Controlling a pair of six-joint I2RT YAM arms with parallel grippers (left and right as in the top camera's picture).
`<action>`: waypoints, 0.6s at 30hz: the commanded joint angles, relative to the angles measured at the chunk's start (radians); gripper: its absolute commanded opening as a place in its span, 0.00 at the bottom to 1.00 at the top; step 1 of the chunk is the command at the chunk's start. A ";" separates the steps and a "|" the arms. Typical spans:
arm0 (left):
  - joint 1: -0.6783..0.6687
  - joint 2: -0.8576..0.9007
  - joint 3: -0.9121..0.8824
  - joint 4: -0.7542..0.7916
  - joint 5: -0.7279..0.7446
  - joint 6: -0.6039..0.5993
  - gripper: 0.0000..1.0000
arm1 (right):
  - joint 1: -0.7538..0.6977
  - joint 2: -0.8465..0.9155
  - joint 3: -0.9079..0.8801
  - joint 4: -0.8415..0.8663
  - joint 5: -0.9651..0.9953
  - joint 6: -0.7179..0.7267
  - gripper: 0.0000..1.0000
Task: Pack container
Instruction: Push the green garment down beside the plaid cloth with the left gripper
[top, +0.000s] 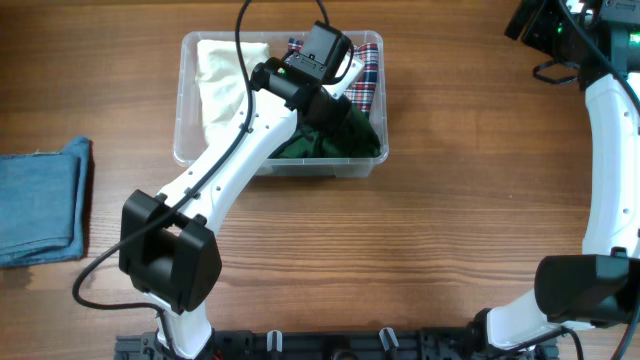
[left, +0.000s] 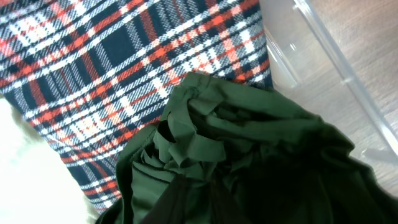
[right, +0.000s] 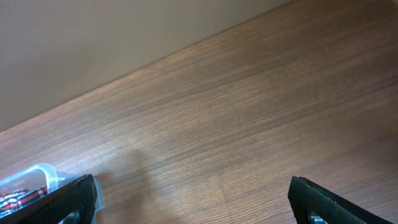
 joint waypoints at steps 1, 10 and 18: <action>-0.014 -0.005 0.014 -0.005 0.004 -0.161 0.11 | 0.000 0.003 -0.004 0.003 0.014 0.014 1.00; -0.103 -0.008 0.142 -0.168 0.027 -0.271 0.04 | 0.000 0.003 -0.004 0.003 0.014 0.014 1.00; -0.160 0.006 0.147 -0.196 0.025 -0.309 0.04 | 0.000 0.003 -0.004 0.003 0.014 0.015 0.99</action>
